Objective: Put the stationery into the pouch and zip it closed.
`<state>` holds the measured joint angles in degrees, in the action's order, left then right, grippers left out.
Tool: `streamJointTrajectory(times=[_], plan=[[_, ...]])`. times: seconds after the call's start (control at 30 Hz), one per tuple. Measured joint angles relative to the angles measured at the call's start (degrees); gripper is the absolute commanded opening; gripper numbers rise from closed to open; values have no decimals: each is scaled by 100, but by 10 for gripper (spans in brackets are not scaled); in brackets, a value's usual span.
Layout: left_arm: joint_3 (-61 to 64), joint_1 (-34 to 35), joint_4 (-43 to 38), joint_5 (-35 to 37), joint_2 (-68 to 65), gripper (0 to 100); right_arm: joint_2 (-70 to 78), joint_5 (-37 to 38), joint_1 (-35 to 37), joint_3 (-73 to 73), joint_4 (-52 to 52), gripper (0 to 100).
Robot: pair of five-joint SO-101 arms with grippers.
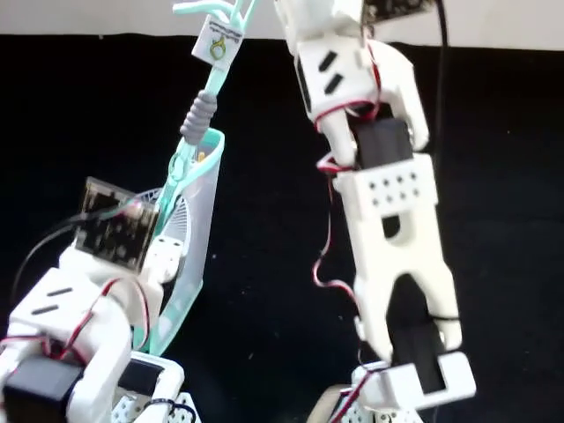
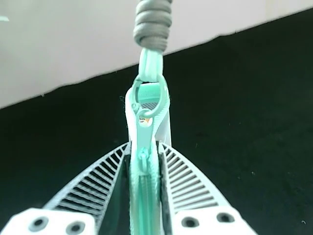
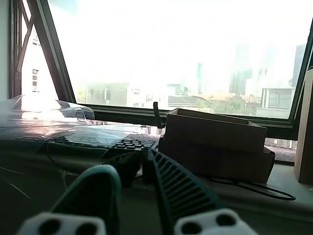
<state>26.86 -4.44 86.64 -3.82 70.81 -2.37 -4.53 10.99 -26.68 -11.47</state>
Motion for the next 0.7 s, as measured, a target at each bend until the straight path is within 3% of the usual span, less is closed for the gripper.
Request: streamJointTrajectory(times=[0.37,0.7], plan=[[0,9,-9,0,-18,7,1679,0,35,-1486,0,6],[53,9,26,0,53,7,2593,-9,-220,-1899,149,6]])
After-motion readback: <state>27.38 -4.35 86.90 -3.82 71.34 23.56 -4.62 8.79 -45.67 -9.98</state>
